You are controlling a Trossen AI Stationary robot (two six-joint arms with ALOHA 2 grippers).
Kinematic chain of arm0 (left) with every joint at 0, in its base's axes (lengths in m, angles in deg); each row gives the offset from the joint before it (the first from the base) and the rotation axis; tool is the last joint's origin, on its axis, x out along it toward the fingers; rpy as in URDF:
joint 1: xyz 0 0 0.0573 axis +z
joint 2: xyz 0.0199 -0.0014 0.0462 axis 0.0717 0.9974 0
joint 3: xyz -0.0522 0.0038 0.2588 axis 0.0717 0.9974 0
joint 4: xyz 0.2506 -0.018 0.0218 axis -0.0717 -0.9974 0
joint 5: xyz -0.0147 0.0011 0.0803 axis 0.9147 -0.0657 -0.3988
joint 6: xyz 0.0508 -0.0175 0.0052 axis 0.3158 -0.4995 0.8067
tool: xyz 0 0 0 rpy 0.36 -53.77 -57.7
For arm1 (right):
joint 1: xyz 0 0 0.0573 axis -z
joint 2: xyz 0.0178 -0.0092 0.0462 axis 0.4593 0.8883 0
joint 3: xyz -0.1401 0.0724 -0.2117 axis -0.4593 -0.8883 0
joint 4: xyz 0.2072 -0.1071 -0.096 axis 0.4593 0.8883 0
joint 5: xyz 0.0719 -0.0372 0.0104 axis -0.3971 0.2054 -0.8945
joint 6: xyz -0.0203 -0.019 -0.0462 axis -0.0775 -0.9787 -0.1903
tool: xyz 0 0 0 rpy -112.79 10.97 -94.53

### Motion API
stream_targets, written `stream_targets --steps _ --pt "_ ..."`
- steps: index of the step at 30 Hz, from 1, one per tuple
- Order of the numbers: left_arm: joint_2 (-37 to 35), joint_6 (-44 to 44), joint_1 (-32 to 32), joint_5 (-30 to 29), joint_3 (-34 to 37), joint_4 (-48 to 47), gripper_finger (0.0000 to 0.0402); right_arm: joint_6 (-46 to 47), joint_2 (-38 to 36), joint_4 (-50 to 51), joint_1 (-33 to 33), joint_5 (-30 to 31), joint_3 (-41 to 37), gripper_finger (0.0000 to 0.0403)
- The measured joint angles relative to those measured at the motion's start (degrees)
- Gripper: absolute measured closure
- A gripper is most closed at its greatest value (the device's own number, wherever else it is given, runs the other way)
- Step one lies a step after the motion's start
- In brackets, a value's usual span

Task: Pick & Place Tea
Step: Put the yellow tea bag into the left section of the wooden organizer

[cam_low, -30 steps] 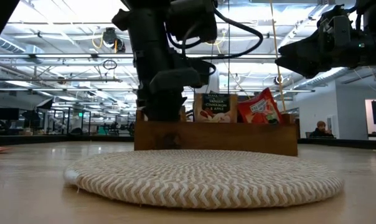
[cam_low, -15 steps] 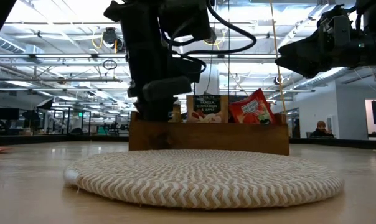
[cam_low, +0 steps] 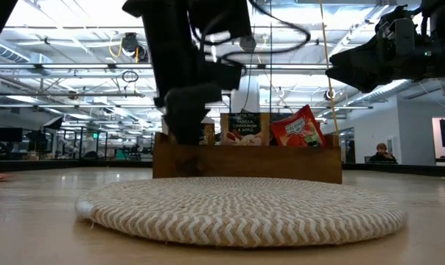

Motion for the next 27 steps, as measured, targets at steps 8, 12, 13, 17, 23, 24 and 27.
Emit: stream_targets --steps 8,12,13,17,23,24,27 --pt "-3.5 -0.7 -1.8 -1.4 -4.8 -8.1 0.0395 0.0 0.0 0.0 0.0 0.0 0.0 0.0124" --pt "-6.9 -12.2 -3.7 2.3 -3.9 -16.9 0.0392 0.0 0.0 0.1 0.0 0.0 0.0 0.0126" --pt "-7.7 -16.8 -4.4 2.8 -3.1 -19.5 0.0382 0.0 0.0 0.0 0.0 0.0 0.0 0.0126" --pt "-12.4 -35.9 -8.3 6.5 3.1 -26.2 0.0318 0.0 0.0 0.0 0.0 0.0 0.0 0.0124" --pt "-21.9 -59.9 -17.6 12.4 16.6 -21.4 0.0195 0.0 0.0 0.0 0.0 0.0 0.0 0.0125" --pt "-23.7 -63.8 -19.2 12.1 19.2 -20.0 0.0178 0.0 0.0 0.0 0.0 0.0 0.0 0.0124" --pt "-29.1 -74.6 -23.4 11.3 26.5 -17.9 0.0141 0.0 0.0 0.0 0.0 0.0 0.0 0.0124"
